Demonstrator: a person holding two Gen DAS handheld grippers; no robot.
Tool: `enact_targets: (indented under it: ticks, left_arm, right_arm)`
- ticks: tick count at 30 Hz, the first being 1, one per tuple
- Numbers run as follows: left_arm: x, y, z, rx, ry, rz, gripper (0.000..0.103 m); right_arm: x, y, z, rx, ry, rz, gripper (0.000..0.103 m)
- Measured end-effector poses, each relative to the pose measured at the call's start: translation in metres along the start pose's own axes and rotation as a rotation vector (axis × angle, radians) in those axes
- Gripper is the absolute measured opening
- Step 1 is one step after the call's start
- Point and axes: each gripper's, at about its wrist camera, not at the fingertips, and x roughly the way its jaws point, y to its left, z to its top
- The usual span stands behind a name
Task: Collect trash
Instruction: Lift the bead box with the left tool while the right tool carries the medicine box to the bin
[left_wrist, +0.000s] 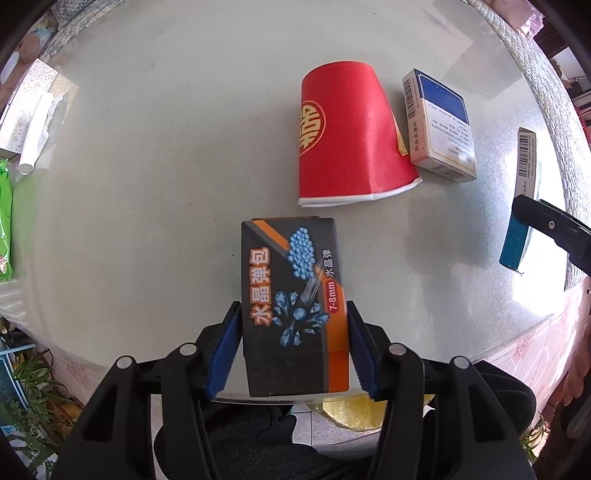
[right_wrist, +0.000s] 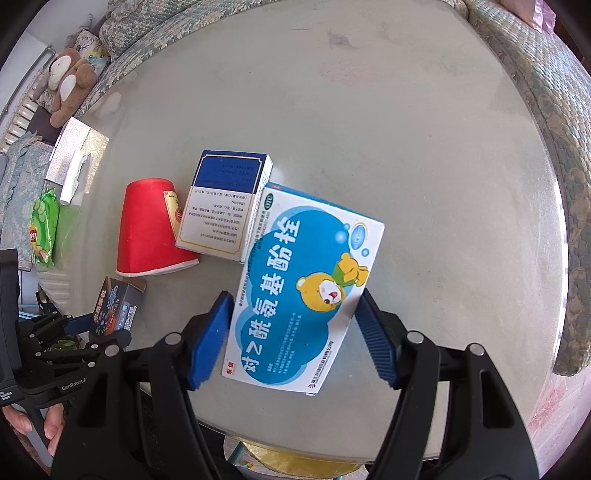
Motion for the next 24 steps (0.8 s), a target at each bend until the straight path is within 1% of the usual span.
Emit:
enact_targets:
  ticks: [2,4,6,13,20,24]
  left_arm:
    - [0.001,0.001,-0.001,-0.01,0.015,-0.009,0.053]
    - [0.0,0.002,-0.001,-0.011,0.014,-0.007,0.053]
    - [-0.005,0.001,-0.004,-0.003,0.002,-0.012,0.053]
    - [-0.025,-0.005,-0.012,0.032,-0.04,0.02,0.053]
    - [-0.037,-0.02,-0.03,0.067,-0.086,0.028,0.053]
    - [-0.064,-0.028,-0.045,0.095,-0.119,0.026,0.053]
  right_arm:
    - [0.001,-0.001,-0.004,0.002,0.005,0.0,0.067]
    - [0.0,0.0,-0.007,-0.003,0.007,-0.003,0.067]
    - [0.0,0.003,-0.01,-0.012,0.009,-0.007,0.067]
    - [-0.009,0.018,-0.021,-0.056,0.003,-0.022,0.067]
    - [-0.033,0.038,-0.035,-0.131,-0.022,-0.07,0.067]
    - [-0.054,0.052,-0.055,-0.188,-0.043,-0.084,0.067]
